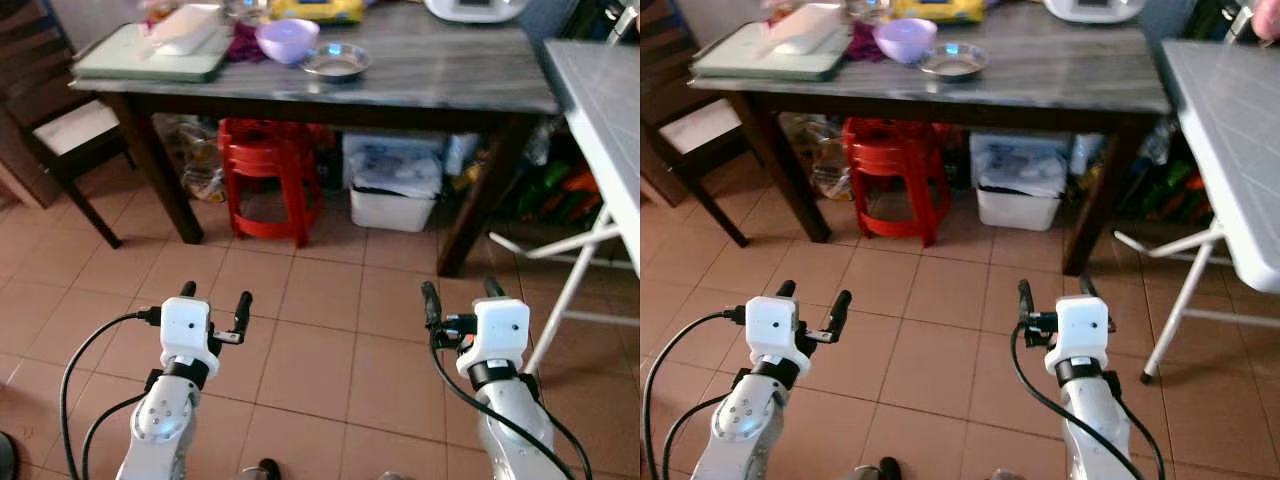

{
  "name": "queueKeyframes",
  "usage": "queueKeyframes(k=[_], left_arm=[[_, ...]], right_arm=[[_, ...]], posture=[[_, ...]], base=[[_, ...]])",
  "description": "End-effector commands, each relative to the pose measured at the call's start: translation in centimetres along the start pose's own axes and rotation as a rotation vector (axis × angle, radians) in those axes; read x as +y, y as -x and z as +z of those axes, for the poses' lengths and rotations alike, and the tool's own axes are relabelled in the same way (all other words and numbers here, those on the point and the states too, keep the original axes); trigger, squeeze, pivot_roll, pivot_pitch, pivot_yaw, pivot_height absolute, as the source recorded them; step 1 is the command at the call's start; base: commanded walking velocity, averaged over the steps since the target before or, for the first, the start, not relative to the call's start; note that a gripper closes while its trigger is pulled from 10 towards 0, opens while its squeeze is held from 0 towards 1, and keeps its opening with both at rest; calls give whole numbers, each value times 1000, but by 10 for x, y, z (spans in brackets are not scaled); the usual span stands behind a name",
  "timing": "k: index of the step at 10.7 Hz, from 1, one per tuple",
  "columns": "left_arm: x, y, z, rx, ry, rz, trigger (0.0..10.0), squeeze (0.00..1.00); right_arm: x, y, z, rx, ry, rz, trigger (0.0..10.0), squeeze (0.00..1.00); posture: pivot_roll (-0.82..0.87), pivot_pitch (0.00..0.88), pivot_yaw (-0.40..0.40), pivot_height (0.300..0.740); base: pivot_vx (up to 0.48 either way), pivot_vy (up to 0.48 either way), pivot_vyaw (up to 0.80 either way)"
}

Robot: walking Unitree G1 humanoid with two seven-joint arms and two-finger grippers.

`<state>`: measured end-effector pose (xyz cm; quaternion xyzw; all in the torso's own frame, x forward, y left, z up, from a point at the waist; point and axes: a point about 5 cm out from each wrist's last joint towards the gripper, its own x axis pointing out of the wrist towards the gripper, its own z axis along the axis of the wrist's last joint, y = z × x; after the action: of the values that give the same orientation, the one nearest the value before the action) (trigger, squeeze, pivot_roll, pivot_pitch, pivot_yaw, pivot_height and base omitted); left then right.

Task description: Setting the table

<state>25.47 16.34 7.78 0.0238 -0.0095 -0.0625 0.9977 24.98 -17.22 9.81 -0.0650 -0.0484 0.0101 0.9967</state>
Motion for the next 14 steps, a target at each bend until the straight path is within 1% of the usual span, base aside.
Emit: queueKeyframes(k=[1, 2, 4, 7, 9, 11, 14], left_arm=[[4, 3, -1, 9, -3, 5, 10000, 0], [4, 3, -1, 8, -1, 1, 10000, 0], [3, 2, 2, 1, 2, -5, 10000, 0], [-5, -5, 17, -49, 19, -35, 10000, 0], [-8, -5, 17, -49, 28, -41, 10000, 0], [-9, -6, 18, -44, 29, -45, 10000, 0], [-9, -7, 19, -47, 23, -43, 10000, 0]], right_arm=[[0, 0, 1, 2, -6, -7, 10000, 0], [0, 1, 0, 4, -8, -8, 10000, 0], [-1, -1, 2, -2, -8, -8, 10000, 0], [-2, -3, 8, -18, -9, -9, 10000, 0], [-3, -2, 8, -19, -5, -10, 10000, 0], [-2, -4, 9, -22, -1, -7, 10000, 0], [0, -5, 10, -26, 3, 1, 10000, 0]], posture=[[-72, 160, 52, 740], [-73, 161, 52, 740], [-75, 162, 51, 740], [-84, 166, 47, 740], [-84, 166, 47, 740], [-84, 165, 46, 740], [-76, 161, 48, 740]], base=[[0, -341, 0], [0, -364, 0], [0, -368, -594], [0, -366, -594], [0, -364, -547], [0, -366, 0], [0, -480, 0]])
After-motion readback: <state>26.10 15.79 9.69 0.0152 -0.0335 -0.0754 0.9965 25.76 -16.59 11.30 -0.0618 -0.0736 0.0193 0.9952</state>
